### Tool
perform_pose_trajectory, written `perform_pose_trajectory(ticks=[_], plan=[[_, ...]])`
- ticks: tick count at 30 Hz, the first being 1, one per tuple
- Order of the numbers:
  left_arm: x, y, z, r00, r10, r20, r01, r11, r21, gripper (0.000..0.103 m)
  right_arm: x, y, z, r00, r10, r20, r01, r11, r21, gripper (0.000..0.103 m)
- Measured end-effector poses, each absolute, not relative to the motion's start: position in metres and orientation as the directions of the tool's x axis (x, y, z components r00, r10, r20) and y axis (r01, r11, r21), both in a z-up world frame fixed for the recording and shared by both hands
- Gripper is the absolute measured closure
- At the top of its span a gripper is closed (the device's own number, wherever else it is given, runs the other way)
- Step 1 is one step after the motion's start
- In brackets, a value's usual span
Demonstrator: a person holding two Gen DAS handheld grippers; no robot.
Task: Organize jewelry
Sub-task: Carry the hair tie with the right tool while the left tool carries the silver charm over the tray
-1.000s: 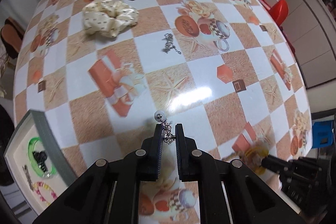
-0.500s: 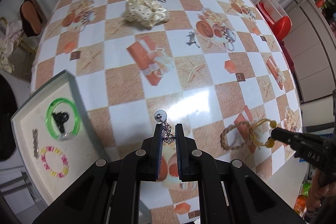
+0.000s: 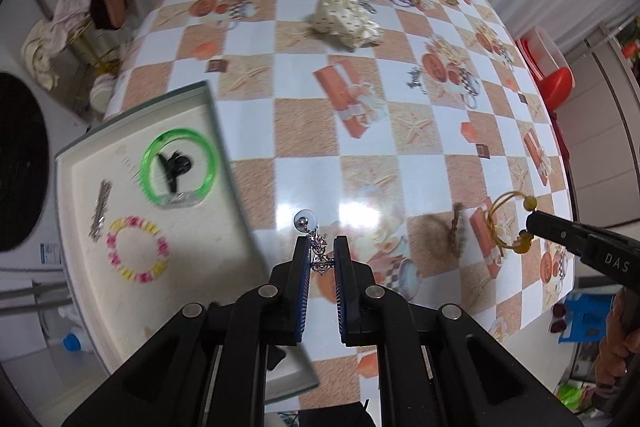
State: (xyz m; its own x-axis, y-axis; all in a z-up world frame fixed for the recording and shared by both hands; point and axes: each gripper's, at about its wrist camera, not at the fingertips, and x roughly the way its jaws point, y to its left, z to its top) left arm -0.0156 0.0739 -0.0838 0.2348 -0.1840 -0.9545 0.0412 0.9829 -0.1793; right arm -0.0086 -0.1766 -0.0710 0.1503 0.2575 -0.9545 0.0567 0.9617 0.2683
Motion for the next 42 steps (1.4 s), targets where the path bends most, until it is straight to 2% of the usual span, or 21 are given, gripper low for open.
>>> perform_pose_trajectory(ticks=[13, 26, 42], plan=[[-0.049, 0.141, -0.088, 0.259, -0.141, -0.956, -0.139, 0.974, -0.181, 0.086, 0.009, -0.103, -0.062, 0.12, 0.297, -0.947, -0.122, 0.951, 0.283, 0.1], [-0.085, 0.21, -0.111, 0.243, -0.086, -0.966, -0.333, 0.928, -0.167, 0.086, 0.025, 0.015, -0.073, 0.01, 0.361, -0.932, -0.362, 0.87, 0.333, 0.1], [-0.074, 0.222, -0.151, 0.186, -0.003, -0.983, -0.361, 0.93, -0.072, 0.086, 0.028, 0.086, -0.138, -0.136, 0.294, -0.946, -0.432, 0.842, 0.324, 0.101]])
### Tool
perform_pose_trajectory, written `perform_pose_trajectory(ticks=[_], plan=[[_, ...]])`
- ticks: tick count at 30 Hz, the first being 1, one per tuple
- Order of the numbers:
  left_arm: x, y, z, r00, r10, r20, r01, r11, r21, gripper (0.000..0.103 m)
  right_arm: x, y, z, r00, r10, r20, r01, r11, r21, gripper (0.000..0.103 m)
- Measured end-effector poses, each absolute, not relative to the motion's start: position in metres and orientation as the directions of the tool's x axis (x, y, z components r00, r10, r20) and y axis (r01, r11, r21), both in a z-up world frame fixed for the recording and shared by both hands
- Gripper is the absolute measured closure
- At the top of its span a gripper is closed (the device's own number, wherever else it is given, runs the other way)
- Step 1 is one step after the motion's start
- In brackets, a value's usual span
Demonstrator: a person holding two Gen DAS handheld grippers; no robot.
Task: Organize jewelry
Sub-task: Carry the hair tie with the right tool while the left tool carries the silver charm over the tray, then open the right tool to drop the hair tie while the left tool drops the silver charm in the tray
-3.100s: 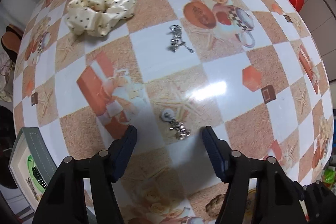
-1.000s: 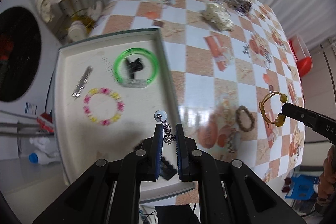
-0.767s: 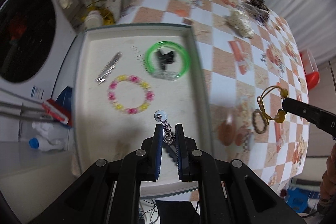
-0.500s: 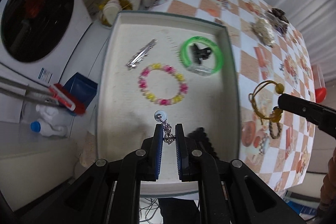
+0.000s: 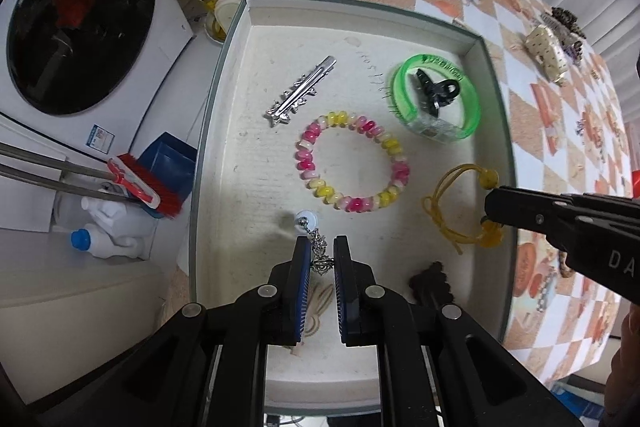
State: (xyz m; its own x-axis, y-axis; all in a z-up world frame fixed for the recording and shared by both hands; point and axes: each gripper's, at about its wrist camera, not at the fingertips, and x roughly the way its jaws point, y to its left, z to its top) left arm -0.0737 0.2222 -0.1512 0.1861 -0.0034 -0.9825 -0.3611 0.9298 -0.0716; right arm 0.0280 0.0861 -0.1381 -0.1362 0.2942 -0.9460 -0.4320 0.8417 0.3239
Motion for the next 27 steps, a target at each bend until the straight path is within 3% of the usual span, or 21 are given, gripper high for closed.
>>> perform_pose_trajectory(ticks=[16, 18, 19, 20, 22, 26, 27], plan=[[-0.067, 0.22, -0.167, 0.113, 0.067, -0.991, -0.345, 0.938, 0.024, 0.086, 0.033, 0.104, -0.177, -0.168, 0.211, -0.963, -0.431, 0.863, 0.264, 0.099], [-0.067, 0.219, -0.167, 0.113, 0.075, -0.991, -0.343, 0.939, 0.032, 0.086, 0.032, 0.104, -0.178, -0.166, 0.21, -0.963, -0.429, 0.864, 0.263, 0.088], [-0.067, 0.219, -0.166, 0.112, 0.079, -0.99, -0.343, 0.939, 0.036, 0.086, 0.033, 0.104, -0.177, -0.162, 0.211, -0.964, -0.428, 0.865, 0.262, 0.067], [-0.067, 0.22, -0.166, 0.112, 0.082, -0.99, -0.343, 0.938, 0.039, 0.086, 0.033, 0.104, -0.175, -0.156, 0.219, -0.963, -0.425, 0.865, 0.266, 0.055], [-0.067, 0.219, -0.164, 0.112, 0.084, -0.99, -0.345, 0.938, 0.041, 0.086, 0.035, 0.105, -0.168, -0.142, 0.247, -0.959, -0.419, 0.862, 0.284, 0.049], [-0.064, 0.22, -0.16, 0.115, 0.087, -0.99, -0.338, 0.94, 0.044, 0.086, 0.039, 0.104, -0.145, -0.103, 0.281, -0.954, -0.416, 0.859, 0.298, 0.048], [-0.064, 0.218, -0.158, 0.117, 0.088, -0.989, -0.336, 0.941, 0.044, 0.078, 0.041, 0.101, -0.139, -0.094, 0.289, -0.953, -0.409, 0.861, 0.302, 0.046]])
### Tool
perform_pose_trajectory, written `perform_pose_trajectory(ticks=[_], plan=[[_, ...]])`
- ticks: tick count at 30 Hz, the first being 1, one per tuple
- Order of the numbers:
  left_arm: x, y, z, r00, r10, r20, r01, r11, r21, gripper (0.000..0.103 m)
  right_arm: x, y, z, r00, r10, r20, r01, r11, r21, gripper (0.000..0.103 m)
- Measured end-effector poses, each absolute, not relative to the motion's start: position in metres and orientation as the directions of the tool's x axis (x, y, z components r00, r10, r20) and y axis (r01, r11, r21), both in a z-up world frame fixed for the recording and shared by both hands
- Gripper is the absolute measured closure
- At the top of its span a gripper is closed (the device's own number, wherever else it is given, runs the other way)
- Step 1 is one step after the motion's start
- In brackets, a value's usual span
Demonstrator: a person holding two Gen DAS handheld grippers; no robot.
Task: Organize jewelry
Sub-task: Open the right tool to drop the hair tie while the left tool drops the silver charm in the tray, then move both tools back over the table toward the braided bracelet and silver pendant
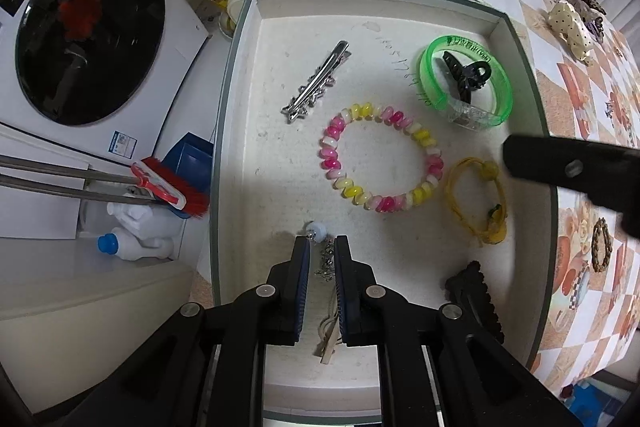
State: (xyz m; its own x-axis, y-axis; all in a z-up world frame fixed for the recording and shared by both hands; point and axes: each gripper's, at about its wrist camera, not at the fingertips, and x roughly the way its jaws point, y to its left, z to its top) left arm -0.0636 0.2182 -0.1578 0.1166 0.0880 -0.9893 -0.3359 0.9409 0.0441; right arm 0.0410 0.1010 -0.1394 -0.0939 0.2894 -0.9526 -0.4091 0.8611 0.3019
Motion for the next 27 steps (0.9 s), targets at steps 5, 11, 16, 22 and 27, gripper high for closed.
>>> perform_pose_trajectory(ticks=[5, 11, 16, 22, 27], plan=[[-0.064, 0.213, -0.139, 0.171, 0.127, -0.977, -0.332, 0.941, 0.065, 0.0, 0.047, 0.073, -0.119, -0.063, 0.307, -0.95, -0.355, 0.882, 0.308, 0.041], [-0.057, 0.201, -0.13, 0.168, 0.1, -0.981, -0.29, 0.956, 0.048, 0.0, 0.046, 0.024, -0.111, -0.047, 0.29, -0.956, -0.257, 0.921, 0.292, 0.03], [-0.047, 0.187, -0.121, 0.187, 0.057, -0.981, -0.232, 0.973, 0.012, 0.0, 0.04, -0.029, -0.105, -0.023, 0.275, -0.961, -0.144, 0.95, 0.276, 0.02], [-0.028, 0.16, -0.104, 0.222, 0.002, -0.975, -0.127, 0.992, -0.027, 0.0, 0.026, -0.09, -0.097, 0.039, 0.233, -0.972, -0.002, 0.972, 0.233, 0.017], [-0.015, 0.135, -0.094, 0.237, -0.024, -0.971, -0.054, 0.998, -0.038, 0.0, 0.016, -0.13, -0.096, 0.048, 0.208, -0.977, 0.102, 0.972, 0.212, 0.016]])
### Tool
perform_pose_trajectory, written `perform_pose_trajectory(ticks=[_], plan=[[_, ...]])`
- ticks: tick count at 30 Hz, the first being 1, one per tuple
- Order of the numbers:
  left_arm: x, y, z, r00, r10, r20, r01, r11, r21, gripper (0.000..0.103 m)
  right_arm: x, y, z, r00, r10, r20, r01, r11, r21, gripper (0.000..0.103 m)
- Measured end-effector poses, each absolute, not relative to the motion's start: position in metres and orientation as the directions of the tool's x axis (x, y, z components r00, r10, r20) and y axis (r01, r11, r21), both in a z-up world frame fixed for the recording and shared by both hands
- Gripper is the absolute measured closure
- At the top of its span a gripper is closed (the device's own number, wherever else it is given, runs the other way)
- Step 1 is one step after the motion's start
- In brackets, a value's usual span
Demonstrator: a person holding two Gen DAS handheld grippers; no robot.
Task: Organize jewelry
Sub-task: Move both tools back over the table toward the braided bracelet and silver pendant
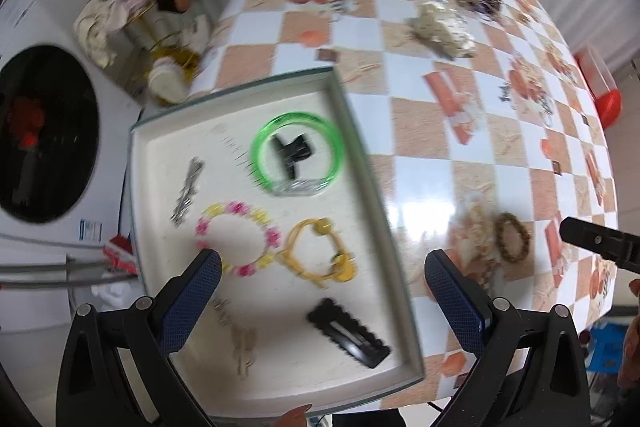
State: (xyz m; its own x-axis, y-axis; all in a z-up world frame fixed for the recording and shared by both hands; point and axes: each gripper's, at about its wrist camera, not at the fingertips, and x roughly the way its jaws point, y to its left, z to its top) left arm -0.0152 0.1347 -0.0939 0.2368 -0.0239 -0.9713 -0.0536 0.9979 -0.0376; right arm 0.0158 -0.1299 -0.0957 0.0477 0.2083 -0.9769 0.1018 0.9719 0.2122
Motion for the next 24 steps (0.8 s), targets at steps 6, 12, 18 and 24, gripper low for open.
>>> perform_pose_trajectory(ticks=[6, 12, 18, 24], plan=[[-0.009, 0.104, -0.09, 0.225, -0.02, -0.974, -0.015, 1.0, -0.023, 0.0, 0.016, -0.155, -0.101, 0.039, 0.197, -0.98, 0.139, 0.97, 0.2, 0.016], [-0.005, 0.072, -0.091, 0.194, 0.01, -0.981, -0.025, 1.0, 0.005, 0.0, 0.033, -0.174, -0.103, 0.033, 0.22, -0.975, 0.111, 0.969, 0.222, 0.016], [-0.001, 0.035, -0.096, 0.165, 0.026, -0.986, -0.087, 0.996, 0.012, 0.0, 0.055, -0.201, -0.099, 0.021, 0.213, -0.977, 0.033, 0.976, 0.214, 0.016], [-0.009, 0.007, -0.102, 0.146, 0.039, -0.989, -0.145, 0.989, 0.018, 0.0, 0.076, -0.221, -0.101, 0.012, 0.214, -0.977, -0.025, 0.977, 0.213, 0.016]])
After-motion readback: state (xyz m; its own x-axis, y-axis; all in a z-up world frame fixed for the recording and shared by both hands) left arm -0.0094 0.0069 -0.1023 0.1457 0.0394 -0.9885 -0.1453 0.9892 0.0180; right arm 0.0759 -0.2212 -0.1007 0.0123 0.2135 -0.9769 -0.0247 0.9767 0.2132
